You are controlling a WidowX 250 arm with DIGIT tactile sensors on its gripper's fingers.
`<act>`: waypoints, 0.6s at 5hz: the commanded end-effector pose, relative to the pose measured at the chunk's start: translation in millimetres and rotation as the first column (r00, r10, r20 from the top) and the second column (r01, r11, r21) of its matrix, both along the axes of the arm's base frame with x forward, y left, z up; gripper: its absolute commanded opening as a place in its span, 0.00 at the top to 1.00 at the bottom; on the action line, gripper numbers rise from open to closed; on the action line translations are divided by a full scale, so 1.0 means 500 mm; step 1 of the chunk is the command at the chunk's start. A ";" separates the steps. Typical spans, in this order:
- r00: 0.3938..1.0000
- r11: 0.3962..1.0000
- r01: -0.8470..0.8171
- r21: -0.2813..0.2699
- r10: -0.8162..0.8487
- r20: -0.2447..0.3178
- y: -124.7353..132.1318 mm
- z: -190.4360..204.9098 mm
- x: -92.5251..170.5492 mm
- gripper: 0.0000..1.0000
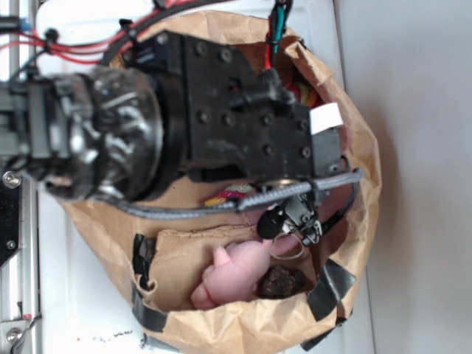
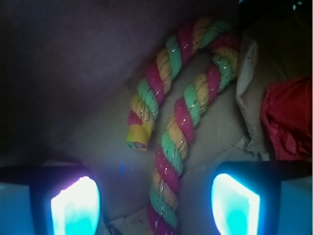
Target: Grab the multicolored rope.
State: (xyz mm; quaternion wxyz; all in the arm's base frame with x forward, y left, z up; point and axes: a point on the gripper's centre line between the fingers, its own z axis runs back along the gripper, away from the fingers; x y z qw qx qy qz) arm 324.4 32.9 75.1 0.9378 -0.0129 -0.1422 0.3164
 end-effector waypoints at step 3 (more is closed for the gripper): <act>0.997 0.998 -0.056 0.018 0.055 0.062 0.004 -0.009 0.006 0.00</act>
